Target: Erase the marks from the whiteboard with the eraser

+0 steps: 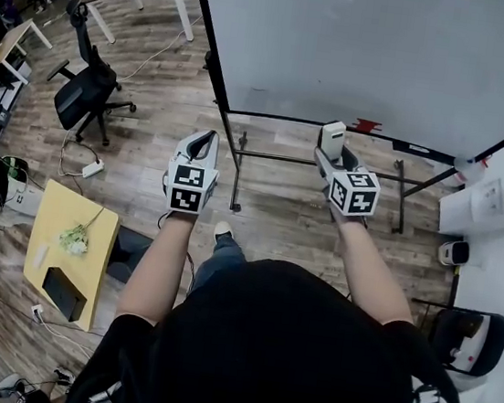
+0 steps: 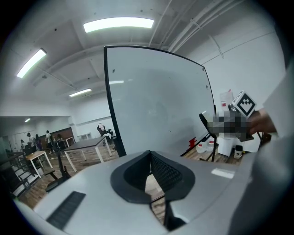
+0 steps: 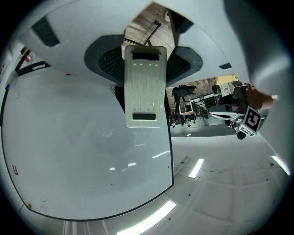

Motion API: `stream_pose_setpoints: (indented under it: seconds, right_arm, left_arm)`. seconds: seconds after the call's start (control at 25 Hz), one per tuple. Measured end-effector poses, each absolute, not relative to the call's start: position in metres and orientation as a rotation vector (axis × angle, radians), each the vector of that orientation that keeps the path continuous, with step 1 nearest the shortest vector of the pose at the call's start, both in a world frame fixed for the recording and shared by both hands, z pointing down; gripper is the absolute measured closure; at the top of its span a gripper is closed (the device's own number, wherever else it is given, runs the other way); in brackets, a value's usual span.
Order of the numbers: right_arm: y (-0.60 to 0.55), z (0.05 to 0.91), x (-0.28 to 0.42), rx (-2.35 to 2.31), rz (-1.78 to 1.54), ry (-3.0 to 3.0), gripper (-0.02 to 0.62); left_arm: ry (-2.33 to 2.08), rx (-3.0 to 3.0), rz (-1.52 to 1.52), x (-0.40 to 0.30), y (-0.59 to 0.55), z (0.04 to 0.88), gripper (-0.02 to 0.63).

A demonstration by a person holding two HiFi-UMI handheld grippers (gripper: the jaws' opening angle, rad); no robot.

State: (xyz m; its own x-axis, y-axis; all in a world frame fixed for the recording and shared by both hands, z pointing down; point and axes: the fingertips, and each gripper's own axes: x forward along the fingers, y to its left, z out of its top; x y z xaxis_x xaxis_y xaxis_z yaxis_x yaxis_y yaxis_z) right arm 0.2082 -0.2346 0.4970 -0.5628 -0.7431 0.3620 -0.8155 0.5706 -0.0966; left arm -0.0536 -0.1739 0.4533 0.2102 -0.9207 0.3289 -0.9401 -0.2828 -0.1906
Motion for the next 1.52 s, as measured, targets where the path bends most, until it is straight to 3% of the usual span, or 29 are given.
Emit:
stream_pose_setpoints:
  seconds: [1.52]
  right_arm:
    - [-0.325, 0.536, 0.17, 1.485, 0.41, -2.365, 0.344]
  left_arm:
    - [-1.716, 2.483, 0.571, -0.107, -0.288, 0.487, 0.594]
